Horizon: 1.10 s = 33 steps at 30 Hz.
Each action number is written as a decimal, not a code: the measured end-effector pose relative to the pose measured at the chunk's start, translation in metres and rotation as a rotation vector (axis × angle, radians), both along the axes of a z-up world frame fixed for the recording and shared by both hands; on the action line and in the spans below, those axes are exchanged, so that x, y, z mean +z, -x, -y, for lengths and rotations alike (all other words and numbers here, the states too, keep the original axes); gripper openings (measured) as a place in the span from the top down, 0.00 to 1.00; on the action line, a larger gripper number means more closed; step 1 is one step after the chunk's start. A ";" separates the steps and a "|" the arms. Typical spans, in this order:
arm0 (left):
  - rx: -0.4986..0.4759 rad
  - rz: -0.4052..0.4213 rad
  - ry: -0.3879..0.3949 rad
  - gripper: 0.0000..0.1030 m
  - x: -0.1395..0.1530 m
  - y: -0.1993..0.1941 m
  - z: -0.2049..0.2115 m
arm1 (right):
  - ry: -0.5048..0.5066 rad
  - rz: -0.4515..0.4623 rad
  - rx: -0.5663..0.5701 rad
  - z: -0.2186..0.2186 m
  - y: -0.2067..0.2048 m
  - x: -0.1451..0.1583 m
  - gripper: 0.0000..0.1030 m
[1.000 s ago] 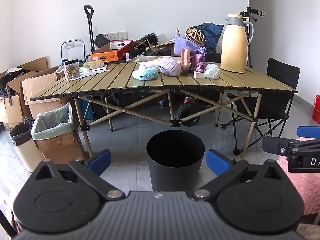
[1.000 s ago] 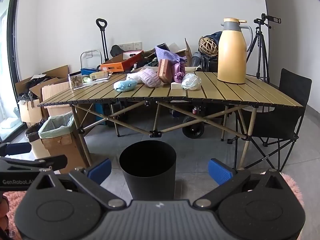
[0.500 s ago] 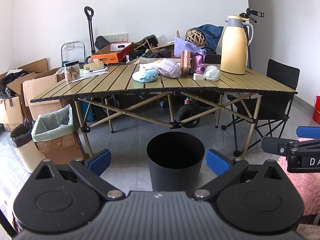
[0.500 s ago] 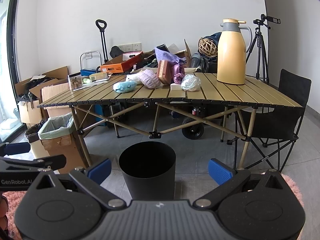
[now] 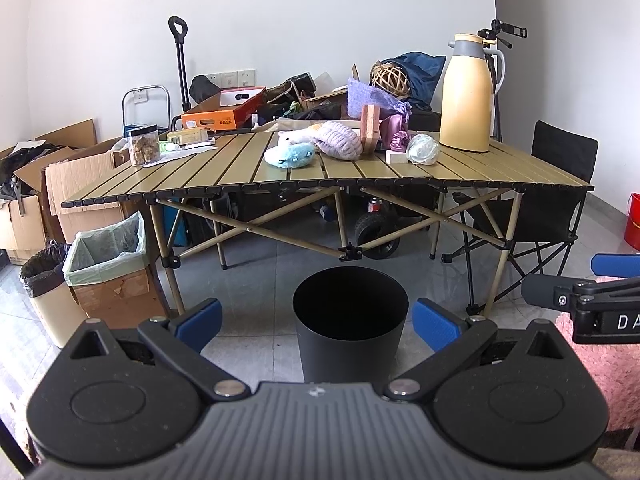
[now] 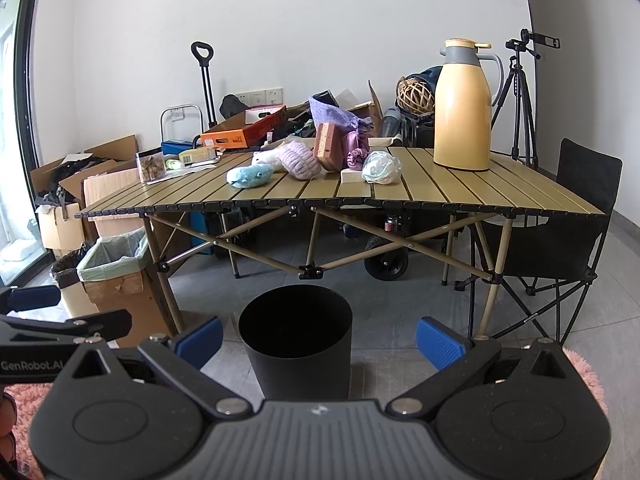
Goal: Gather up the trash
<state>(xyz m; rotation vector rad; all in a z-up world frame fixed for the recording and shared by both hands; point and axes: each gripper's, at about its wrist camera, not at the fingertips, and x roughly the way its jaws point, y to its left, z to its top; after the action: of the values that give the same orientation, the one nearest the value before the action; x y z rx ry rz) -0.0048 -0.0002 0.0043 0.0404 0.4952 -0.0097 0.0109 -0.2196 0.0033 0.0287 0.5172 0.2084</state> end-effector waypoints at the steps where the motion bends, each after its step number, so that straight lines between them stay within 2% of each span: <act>1: -0.001 0.000 0.000 0.00 0.000 0.000 0.001 | 0.000 0.000 0.001 0.000 0.000 -0.001 0.00; 33: -0.002 0.008 0.001 0.00 0.003 0.000 0.001 | 0.000 0.006 0.000 0.002 -0.001 0.002 0.00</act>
<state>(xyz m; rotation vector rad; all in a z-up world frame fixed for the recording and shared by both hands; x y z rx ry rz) -0.0049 -0.0014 0.0074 0.0405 0.4874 -0.0121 0.0114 -0.2214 0.0048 0.0278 0.5114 0.2086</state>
